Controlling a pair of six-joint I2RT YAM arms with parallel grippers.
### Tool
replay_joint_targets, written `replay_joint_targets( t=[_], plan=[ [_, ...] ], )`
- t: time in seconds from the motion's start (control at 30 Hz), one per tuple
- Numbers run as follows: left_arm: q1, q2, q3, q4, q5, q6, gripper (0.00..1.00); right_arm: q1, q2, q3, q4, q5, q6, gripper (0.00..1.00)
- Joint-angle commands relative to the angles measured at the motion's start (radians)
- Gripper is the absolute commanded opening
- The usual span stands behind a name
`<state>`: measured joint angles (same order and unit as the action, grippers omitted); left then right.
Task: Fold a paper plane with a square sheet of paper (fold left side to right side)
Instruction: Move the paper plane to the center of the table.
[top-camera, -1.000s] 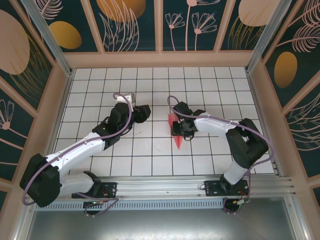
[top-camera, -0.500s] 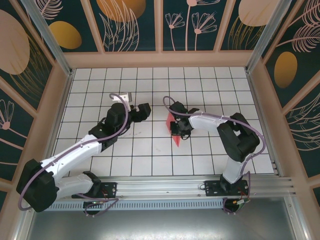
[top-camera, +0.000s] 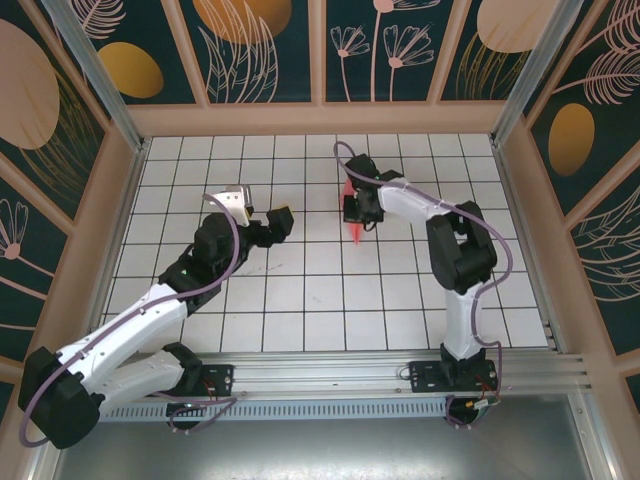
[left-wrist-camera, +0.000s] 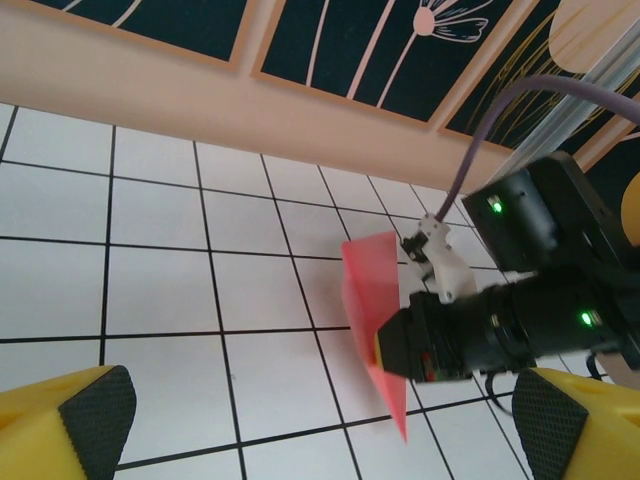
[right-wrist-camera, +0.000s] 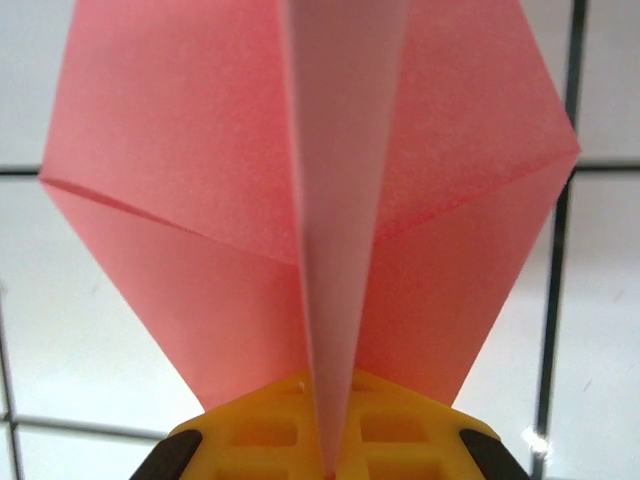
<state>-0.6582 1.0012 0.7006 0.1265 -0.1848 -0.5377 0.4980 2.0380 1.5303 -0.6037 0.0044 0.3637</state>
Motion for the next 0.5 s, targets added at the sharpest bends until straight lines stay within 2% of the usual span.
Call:
replay_joint_targets(
  t=[0.0,0.17,0.47],
  plan=[
    [0.006,-0.021,-0.017,-0.002,-0.01,0.038,0.99,-0.008,0.077,0.11,-0.135,0.042,-0.074,0.08],
    [0.006,-0.014,-0.016,-0.012,0.008,0.042,0.98,-0.012,0.155,0.212,-0.217,0.039,-0.095,0.07],
    [0.006,0.016,0.0,-0.019,0.028,0.036,0.99,-0.022,0.187,0.208,-0.223,0.015,-0.076,0.08]
  ],
)
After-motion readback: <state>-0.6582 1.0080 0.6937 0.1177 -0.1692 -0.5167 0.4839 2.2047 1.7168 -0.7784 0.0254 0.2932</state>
